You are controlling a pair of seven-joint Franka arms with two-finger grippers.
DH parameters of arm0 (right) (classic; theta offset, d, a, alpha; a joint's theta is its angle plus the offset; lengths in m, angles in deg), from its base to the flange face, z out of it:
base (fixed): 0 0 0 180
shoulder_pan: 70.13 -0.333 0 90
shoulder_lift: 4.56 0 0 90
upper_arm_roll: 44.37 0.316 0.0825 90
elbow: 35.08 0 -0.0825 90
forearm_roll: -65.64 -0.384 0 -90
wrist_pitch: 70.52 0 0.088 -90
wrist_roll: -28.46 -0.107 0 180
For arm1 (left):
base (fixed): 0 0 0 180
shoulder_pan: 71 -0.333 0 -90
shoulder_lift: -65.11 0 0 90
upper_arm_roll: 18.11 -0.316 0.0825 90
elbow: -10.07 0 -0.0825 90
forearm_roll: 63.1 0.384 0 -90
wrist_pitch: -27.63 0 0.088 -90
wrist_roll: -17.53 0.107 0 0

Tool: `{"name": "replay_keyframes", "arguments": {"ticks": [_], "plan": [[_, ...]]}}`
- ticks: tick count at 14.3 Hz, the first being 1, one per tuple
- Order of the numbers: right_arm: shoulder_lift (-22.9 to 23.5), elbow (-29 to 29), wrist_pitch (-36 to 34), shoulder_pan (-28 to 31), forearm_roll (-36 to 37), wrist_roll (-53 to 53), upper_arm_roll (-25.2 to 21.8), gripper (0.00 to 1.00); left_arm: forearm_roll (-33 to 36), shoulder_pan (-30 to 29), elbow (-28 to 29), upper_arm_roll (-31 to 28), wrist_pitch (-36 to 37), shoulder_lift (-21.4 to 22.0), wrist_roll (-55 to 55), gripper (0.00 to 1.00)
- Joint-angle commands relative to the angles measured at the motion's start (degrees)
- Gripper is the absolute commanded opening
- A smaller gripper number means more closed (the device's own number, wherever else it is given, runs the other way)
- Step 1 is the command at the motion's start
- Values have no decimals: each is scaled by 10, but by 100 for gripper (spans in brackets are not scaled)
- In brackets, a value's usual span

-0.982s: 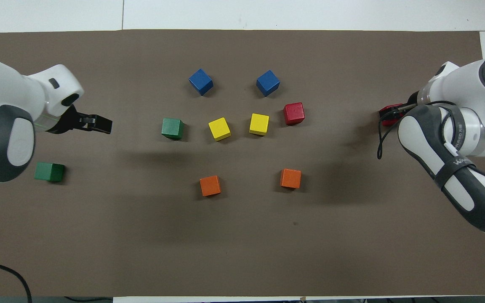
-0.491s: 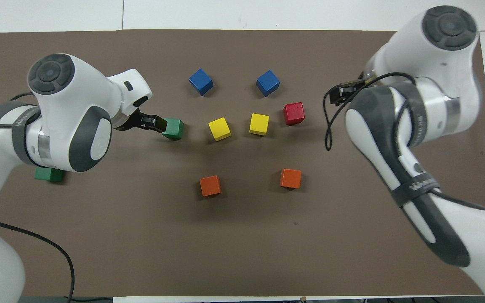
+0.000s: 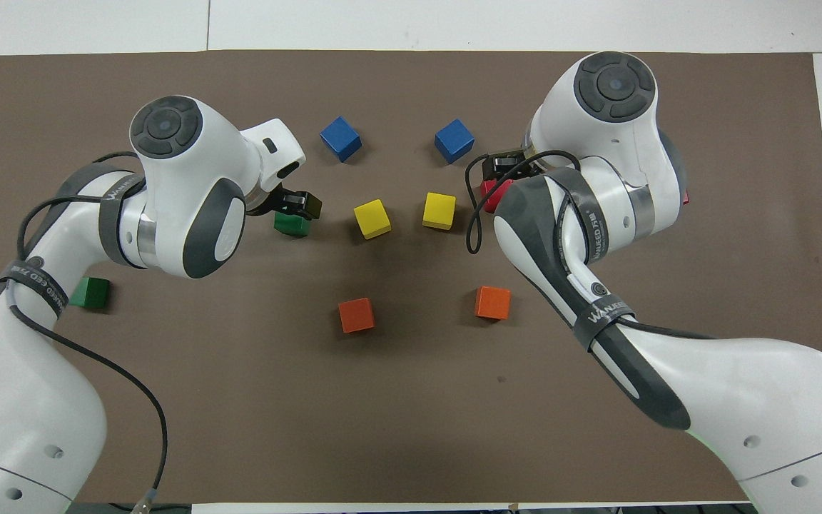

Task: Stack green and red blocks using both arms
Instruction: 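Grasp second green with the left gripper while the right gripper grasps red, then carry second green with the left gripper while the right gripper carries red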

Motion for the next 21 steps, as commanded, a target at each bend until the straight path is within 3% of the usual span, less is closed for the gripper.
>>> {"name": "replay_keyframes", "arguments": {"ticks": [1, 12, 13, 15, 16, 17, 18, 20, 21], "plan": [[25, 16, 30, -9, -1, -22, 0, 100, 5, 18, -17, -12, -19, -29, -5, 100], [60, -21, 112, -17, -6, -65, 1, 100, 31, 26, 29, -13, -58, -35, -11, 97], [60, -32, 127, -23, -6, -72, 1, 100, 31, 27, 28, -13, -48, -34, -10, 72], [60, -53, 149, -25, -6, -75, 1, 100, 44, 26, 22, -13, -16, -33, -10, 2], [60, -57, 150, -24, -6, -75, 1, 100, 47, 25, 19, -13, -10, -33, -10, 0], [58, -62, 150, -22, -6, -74, 1, 93, 46, 25, 17, -13, -9, -33, -11, 0], [55, -68, 147, -20, -6, -71, 1, 78, 46, 25, 14, -13, -4, -33, -12, 0], [49, -60, 109, -11, -5, -65, 1, 7, 46, 19, -2, -13, 8, -30, -30, 0], [43, -44, 76, -7, -5, -63, 1, 0, 42, 17, -5, -13, 12, -26, -34, 0]]}}
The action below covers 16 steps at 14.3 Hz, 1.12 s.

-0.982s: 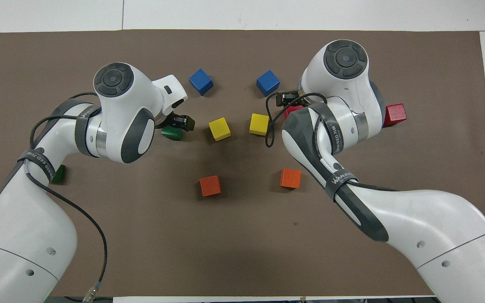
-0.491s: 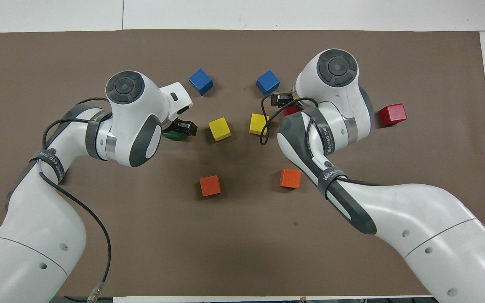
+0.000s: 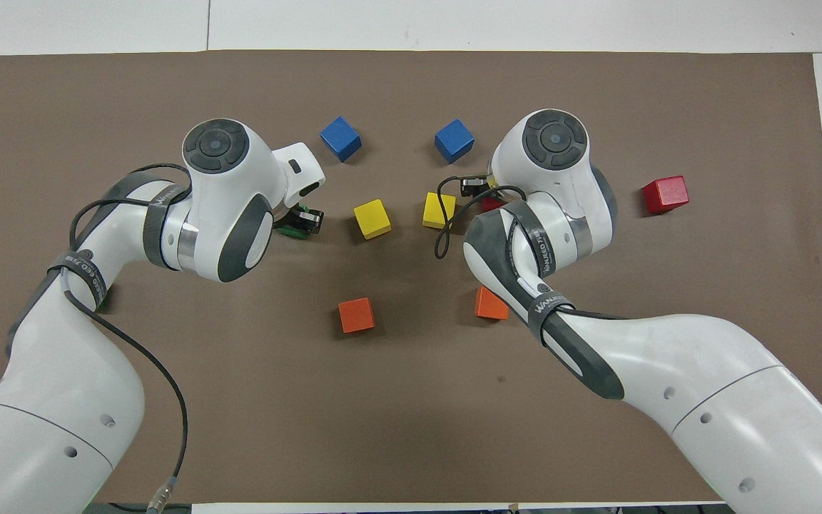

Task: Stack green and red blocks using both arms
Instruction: 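Carry second green with the left gripper while the right gripper carries red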

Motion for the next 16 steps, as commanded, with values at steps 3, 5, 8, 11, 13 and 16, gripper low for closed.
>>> {"name": "replay_keyframes", "arguments": {"ticks": [3, 5, 8, 11, 13, 16], "plan": [[-36, 68, -143, 28, -1, 31, 4, 0, 0, -31, -10, -7, 45, 53, -21, 0], [-71, 63, -164, 60, -3, 76, 4, 0, 0, -69, -8, -6, 92, 96, -14, 0], [-116, 57, -222, 114, -4, 188, 5, 0, 1, -114, 29, -7, 137, 156, 48, 0], [-131, 57, -229, 163, -5, 275, 4, 0, 1, -177, 88, -7, 136, 213, 134, 0], [-135, 27, -193, 192, -5, 315, 4, 0, 0, -224, 112, -7, 134, 232, 208, 0], [-139, -34, -114, 229, -4, 344, 4, 0, 0, -284, 144, -7, 115, 245, 293, 0]]}}
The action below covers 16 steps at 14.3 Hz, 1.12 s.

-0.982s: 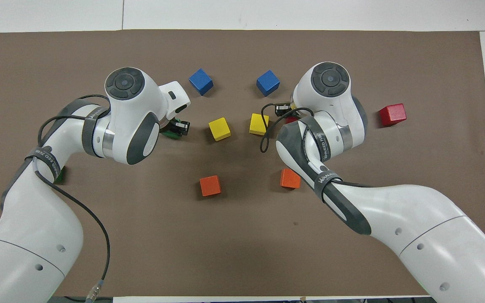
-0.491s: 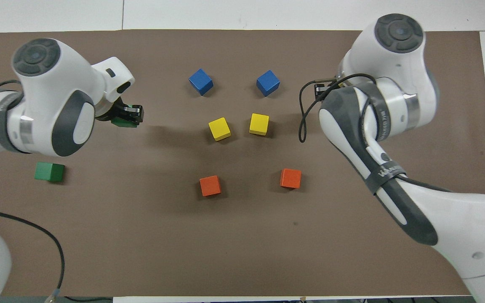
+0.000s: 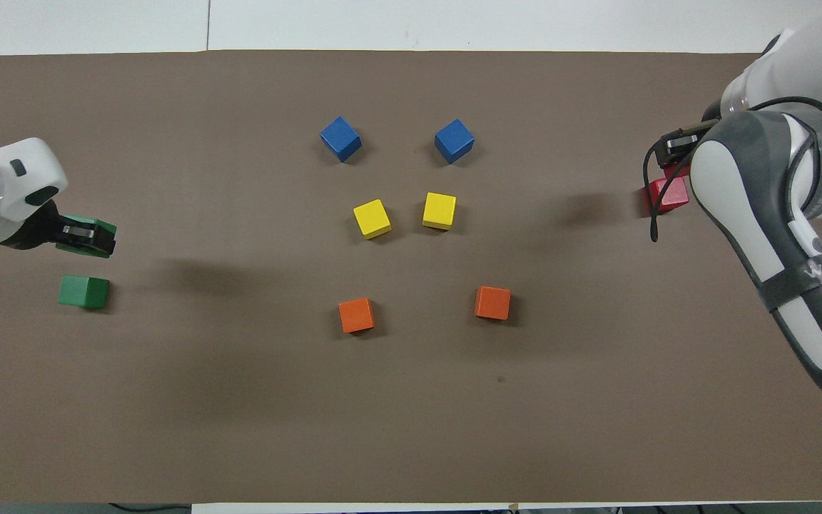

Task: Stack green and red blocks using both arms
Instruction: 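Carry second green with the left gripper while the right gripper carries red, then lower the green block onto the other green block with the left gripper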

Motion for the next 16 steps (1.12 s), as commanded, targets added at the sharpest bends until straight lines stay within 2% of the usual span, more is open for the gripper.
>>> {"name": "replay_keyframes", "arguments": {"ticks": [1, 6, 11, 16], "plan": [[-8, -71, 79, 35, -4, 34, 8, 0, 0, -52, 58, 7, -42, 33, 72, 0], [18, -75, 95, 46, -28, 31, 8, 0, 0, -89, 170, 7, -169, 69, 87, 0], [25, -87, 113, 44, -41, 27, 8, 0, 0, -93, 212, 7, -229, 70, 88, 0], [25, -112, 146, 44, -40, 29, 7, 0, 0, -93, 226, 7, -255, 61, 88, 0]]}}
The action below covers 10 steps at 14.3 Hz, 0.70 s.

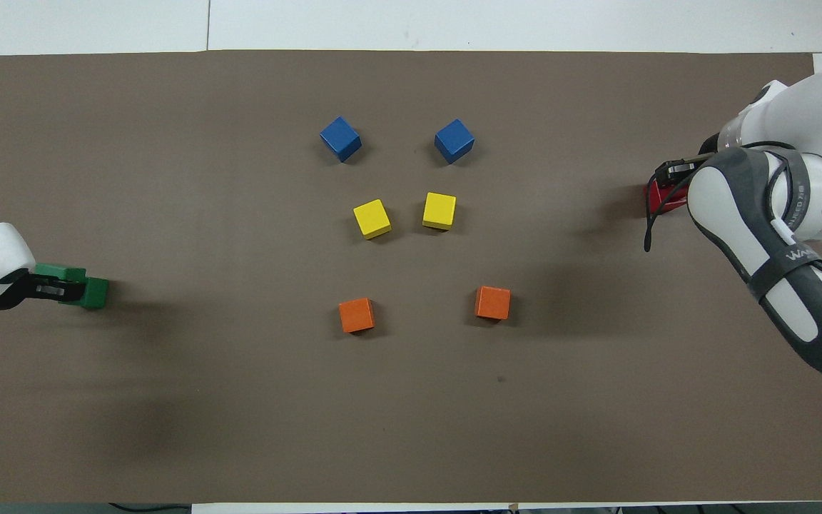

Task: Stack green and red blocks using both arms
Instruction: 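Lower the green block onto the other green block with the left gripper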

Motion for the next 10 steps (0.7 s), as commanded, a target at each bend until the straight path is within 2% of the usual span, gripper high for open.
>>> {"name": "replay_keyframes", "arguments": {"ticks": [1, 10], "plan": [[-8, -26, 27, 5, -10, 4, 4, 0, 0, -8, 21, 5, -21, 11, 7, 0], [-14, -49, 44, 4, -8, 23, 4, 0, 0, -8, 26, 5, -22, 5, 6, 0]]}}
